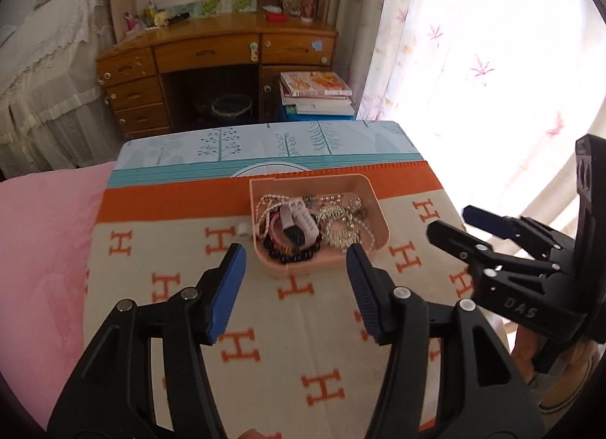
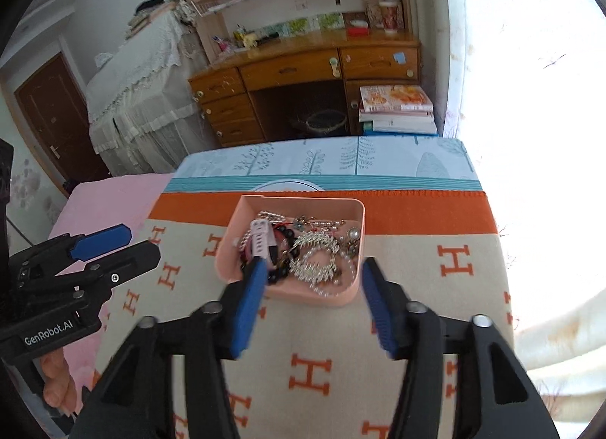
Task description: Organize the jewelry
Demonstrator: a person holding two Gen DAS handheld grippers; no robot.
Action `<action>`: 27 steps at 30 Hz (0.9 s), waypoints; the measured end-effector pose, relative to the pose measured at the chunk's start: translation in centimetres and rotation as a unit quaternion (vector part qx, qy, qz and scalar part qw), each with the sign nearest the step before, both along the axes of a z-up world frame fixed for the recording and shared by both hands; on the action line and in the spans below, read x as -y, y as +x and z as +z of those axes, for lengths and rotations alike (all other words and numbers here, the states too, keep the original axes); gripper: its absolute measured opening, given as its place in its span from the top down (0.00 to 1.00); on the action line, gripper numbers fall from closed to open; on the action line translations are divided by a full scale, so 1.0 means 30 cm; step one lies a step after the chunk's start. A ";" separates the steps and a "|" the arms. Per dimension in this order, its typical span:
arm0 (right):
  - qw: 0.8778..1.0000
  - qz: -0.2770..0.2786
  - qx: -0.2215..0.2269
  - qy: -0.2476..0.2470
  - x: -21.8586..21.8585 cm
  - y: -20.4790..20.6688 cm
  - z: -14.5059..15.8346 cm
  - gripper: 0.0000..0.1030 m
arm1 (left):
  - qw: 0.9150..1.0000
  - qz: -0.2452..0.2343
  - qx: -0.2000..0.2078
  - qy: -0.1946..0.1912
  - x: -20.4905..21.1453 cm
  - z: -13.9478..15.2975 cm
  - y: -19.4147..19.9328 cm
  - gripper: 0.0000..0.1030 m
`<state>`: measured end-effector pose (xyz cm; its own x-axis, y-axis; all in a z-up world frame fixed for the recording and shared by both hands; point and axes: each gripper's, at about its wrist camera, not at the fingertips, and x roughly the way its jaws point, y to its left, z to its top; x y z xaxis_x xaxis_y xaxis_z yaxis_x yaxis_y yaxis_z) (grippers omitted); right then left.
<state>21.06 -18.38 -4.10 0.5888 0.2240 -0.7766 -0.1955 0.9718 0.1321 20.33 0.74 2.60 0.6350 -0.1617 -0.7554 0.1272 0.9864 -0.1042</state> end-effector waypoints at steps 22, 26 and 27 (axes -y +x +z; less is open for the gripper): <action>0.999 -0.020 0.027 0.029 -0.011 -0.825 -0.067 0.21 | 0.991 0.120 0.037 0.051 0.023 -0.114 -0.628 0.30; 0.999 -0.016 0.045 0.012 -0.032 -0.832 -0.044 0.21 | 0.990 0.120 0.042 0.053 0.036 -0.106 -0.626 0.30; 0.999 -0.014 0.048 0.010 -0.034 -0.824 -0.035 0.21 | 0.990 0.120 0.043 0.053 0.037 -0.105 -0.629 0.30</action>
<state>-3.66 -17.35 -5.14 0.6660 0.2213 -0.7124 -0.1809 0.9744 0.1335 1.45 -0.36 -0.56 0.7085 0.0780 -0.7013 -0.1077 0.9942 0.0018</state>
